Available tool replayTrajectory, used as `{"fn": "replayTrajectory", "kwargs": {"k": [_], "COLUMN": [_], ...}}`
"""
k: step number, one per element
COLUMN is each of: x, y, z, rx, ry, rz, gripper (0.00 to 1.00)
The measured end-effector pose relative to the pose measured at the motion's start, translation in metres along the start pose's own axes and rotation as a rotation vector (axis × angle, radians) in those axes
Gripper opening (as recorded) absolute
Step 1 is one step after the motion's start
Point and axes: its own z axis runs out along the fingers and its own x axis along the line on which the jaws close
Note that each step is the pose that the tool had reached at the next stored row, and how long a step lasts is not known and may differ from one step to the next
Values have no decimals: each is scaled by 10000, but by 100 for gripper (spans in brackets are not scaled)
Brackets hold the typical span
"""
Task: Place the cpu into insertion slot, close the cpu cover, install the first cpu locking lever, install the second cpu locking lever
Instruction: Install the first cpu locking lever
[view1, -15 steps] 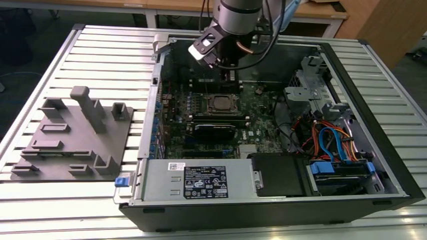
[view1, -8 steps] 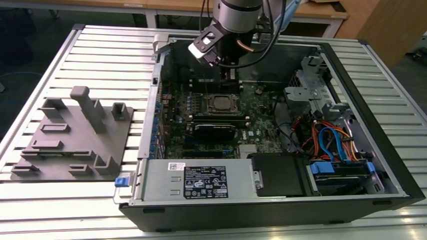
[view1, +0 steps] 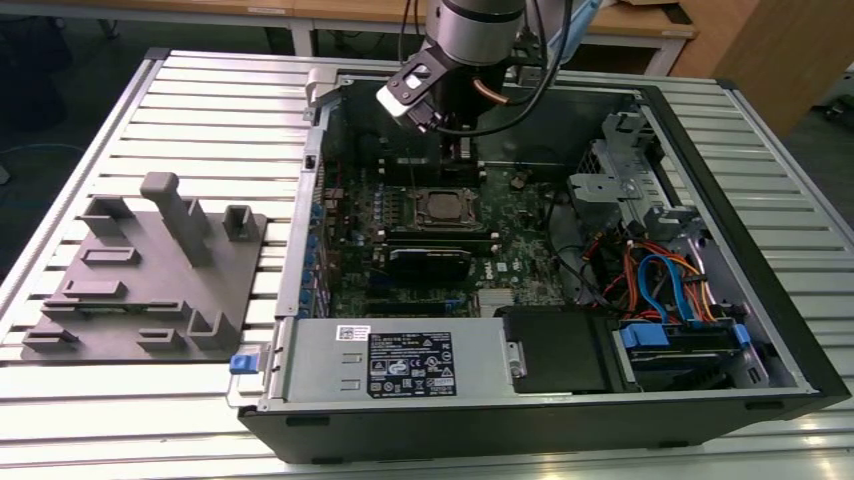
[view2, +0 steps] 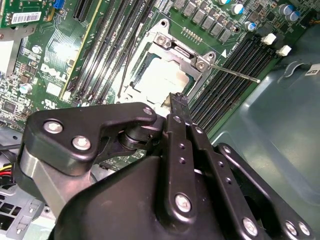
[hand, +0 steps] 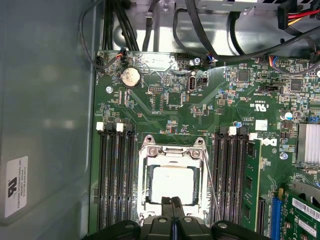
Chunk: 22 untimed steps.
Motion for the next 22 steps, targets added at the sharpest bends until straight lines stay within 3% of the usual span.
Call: {"fn": "replayTrajectory", "kwargs": {"k": [5,14,22], "x": [-6,-7,-7], "y": [-1,-3,-12], "z": [-1,-1,0], "rx": [5,29,29], "ry": [-6,-32,-33], "rz": [-218,-1445,-1506], "gripper": [10,10,10]}}
